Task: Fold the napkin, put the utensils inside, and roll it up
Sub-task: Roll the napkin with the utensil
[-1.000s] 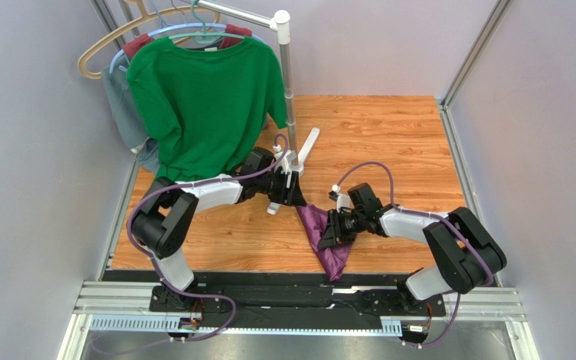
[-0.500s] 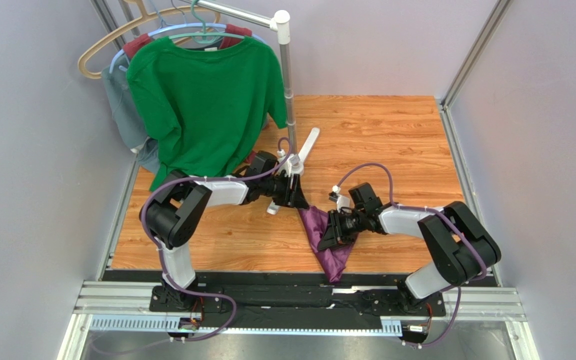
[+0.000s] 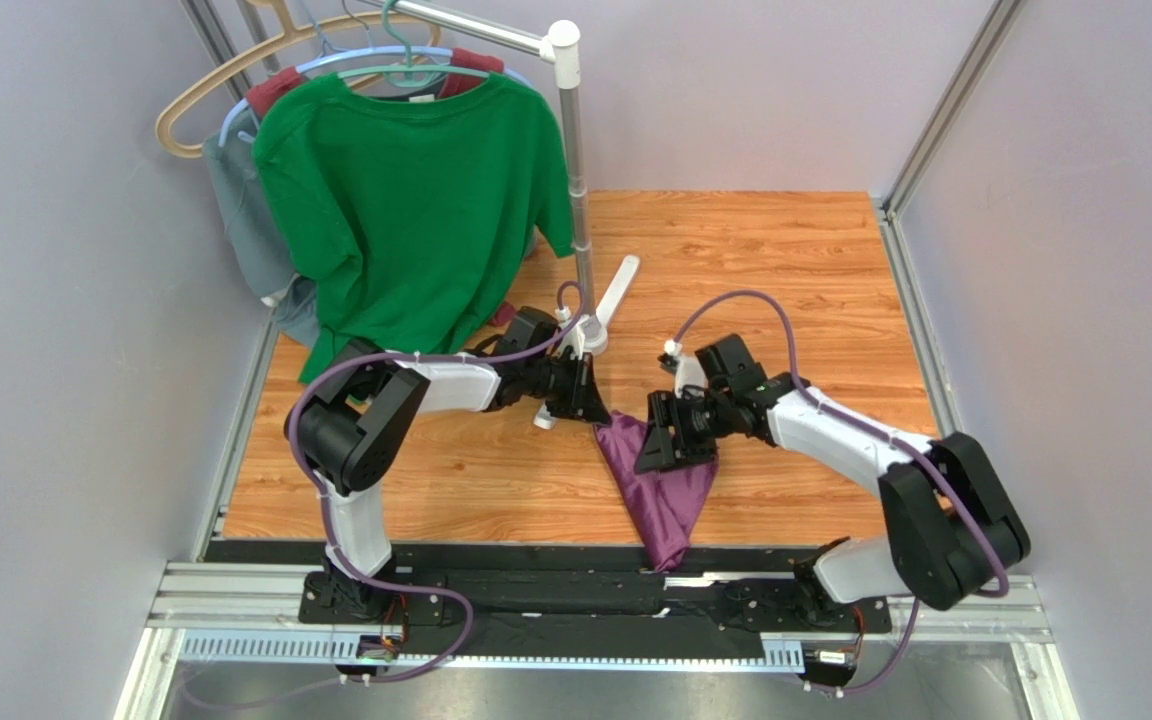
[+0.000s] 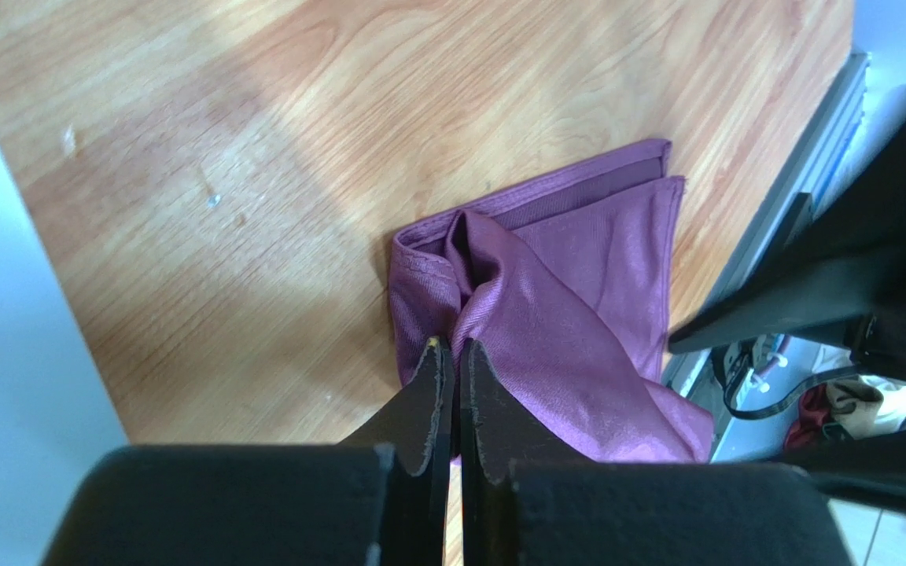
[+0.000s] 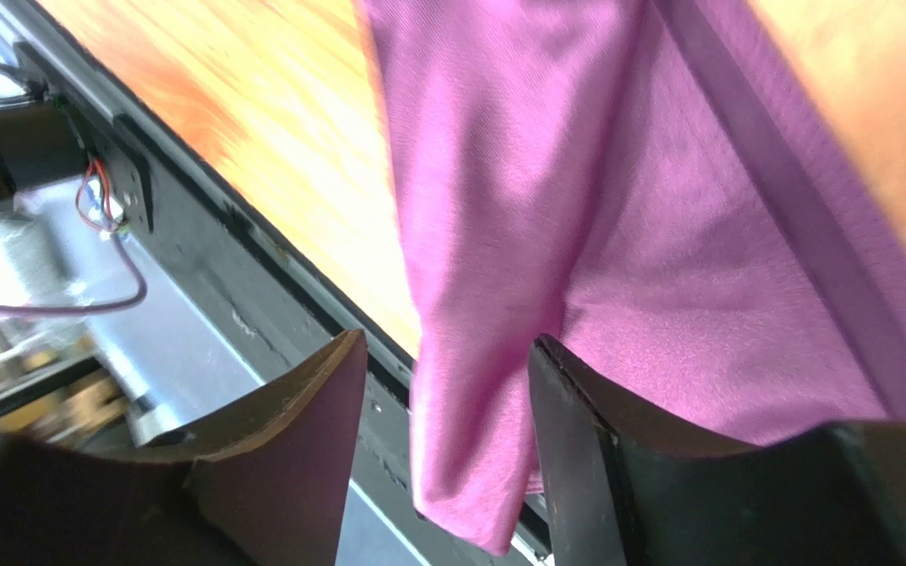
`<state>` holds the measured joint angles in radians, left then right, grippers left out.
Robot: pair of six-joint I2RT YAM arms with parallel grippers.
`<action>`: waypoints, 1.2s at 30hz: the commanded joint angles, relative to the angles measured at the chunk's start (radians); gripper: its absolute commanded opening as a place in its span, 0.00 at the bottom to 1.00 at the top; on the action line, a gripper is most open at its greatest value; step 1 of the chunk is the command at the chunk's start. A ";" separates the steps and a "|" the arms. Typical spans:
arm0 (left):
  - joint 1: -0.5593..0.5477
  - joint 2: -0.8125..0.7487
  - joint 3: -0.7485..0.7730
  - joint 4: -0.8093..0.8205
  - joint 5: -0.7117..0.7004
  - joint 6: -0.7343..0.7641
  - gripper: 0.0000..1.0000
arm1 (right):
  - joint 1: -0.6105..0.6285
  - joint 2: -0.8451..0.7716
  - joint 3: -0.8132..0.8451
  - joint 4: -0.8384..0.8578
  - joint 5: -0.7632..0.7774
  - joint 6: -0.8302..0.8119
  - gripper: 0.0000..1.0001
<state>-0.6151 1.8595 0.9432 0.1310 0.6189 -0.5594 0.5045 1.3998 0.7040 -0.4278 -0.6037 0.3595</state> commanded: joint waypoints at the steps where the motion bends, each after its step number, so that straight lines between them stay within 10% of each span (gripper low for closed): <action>1: 0.002 -0.013 0.037 -0.057 -0.033 -0.013 0.00 | 0.087 -0.102 0.120 -0.150 0.243 -0.041 0.58; 14: 0.008 -0.014 0.048 -0.094 -0.039 -0.010 0.00 | 0.497 0.022 0.204 -0.152 0.668 0.064 0.56; 36: 0.011 -0.020 0.058 -0.111 -0.031 0.001 0.00 | 0.552 0.212 0.158 -0.141 0.806 0.099 0.54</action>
<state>-0.6106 1.8595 0.9737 0.0319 0.5934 -0.5709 1.0531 1.5772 0.8879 -0.5900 0.1905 0.4221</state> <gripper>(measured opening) 0.017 0.556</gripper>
